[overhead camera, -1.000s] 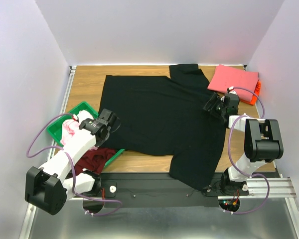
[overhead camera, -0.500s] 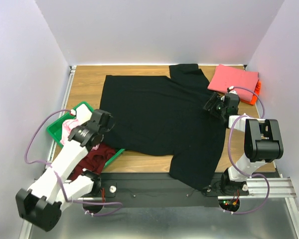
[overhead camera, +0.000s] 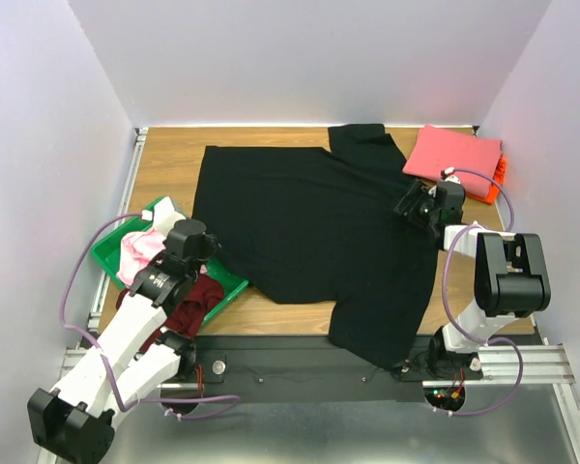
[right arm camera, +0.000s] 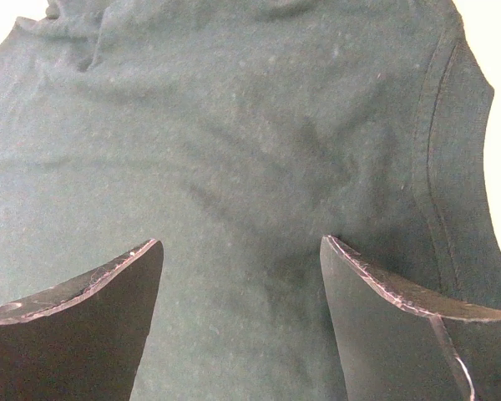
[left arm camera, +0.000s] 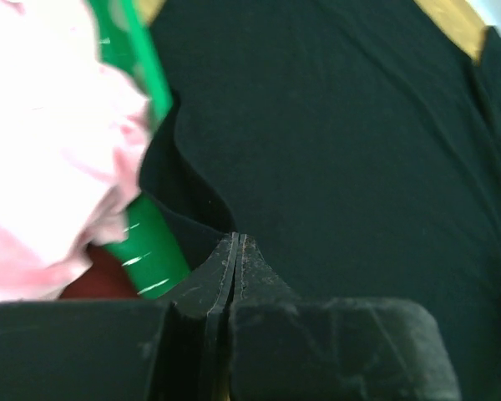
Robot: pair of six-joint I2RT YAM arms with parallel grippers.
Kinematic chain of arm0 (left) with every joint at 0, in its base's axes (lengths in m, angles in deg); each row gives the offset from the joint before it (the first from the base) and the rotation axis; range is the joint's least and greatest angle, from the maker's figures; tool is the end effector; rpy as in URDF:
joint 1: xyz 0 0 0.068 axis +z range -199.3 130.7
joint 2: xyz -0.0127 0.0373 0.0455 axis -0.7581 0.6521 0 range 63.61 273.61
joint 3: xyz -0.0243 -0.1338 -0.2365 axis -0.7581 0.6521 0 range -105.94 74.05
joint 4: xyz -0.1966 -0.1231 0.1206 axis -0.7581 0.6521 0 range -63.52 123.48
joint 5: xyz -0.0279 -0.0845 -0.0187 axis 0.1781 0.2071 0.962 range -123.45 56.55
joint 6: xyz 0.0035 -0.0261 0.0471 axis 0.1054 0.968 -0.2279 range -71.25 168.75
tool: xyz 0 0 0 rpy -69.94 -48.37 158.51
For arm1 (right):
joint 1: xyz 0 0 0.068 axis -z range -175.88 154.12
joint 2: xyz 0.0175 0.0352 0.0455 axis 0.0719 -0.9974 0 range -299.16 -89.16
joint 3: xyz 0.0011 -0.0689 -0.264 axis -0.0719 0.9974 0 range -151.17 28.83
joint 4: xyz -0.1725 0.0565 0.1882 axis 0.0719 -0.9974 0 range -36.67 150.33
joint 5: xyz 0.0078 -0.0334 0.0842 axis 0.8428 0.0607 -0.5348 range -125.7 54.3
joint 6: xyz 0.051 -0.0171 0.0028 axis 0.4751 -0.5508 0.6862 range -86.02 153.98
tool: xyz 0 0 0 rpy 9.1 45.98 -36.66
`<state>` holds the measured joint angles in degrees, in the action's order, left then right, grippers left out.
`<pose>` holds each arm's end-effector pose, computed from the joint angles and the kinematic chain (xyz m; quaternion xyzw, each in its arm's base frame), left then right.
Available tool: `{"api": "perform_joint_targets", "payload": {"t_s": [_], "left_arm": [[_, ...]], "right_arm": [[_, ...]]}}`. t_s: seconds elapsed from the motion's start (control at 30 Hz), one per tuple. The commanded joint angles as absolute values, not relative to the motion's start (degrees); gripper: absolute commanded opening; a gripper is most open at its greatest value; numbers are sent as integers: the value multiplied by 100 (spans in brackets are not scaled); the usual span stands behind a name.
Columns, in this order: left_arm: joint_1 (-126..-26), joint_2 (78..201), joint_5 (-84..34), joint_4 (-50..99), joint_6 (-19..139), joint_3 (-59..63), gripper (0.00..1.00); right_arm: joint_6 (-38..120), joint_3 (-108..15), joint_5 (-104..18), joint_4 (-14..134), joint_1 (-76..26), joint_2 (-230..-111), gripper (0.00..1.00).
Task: Fold and stack the t-shirts
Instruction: Flatten the tshirt out, then fold the tshirt
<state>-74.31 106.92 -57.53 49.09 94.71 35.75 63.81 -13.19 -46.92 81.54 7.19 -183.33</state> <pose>0.1616 -0.0594 0.2835 -0.2583 0.8031 -0.1488 0.5160 0.3302 -0.0108 0.1642 0.1989 0.8441 0.1963 0.4576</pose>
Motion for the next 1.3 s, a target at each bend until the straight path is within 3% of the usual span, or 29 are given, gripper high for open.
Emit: {"api": "perform_joint_targets", "payload": {"t_s": [0.0, 0.23, 0.53, 0.73, 0.9, 1.1, 1.27], "left_arm": [[-7400, 10782, -5420, 3274, 9103, 3924, 0], [-7400, 11019, -5823, 2139, 8629, 4180, 0], [-7391, 11204, -5904, 1480, 7969, 4469, 0], [-7391, 11196, -5692, 1207, 7872, 4760, 0], [-7391, 11134, -5455, 1355, 7767, 4760, 0], [-7391, 10994, -5516, 1576, 7679, 4672, 0], [-7391, 10958, -5499, 1593, 7661, 4663, 0]], "right_arm": [[6369, -1169, -4853, 8511, 781, -17943, 82], [6527, -879, -5126, 8722, 685, -17460, 81], [6176, -615, -3518, 7580, -720, -16704, 81], [6386, -746, -2182, 6263, -2065, -16028, 81], [6817, -1001, -1340, 4291, -3076, -15474, 81], [7028, -1124, -1864, 2574, -3156, -14858, 81], [7099, -1221, -2541, 2280, -3235, -15331, 81]]}}
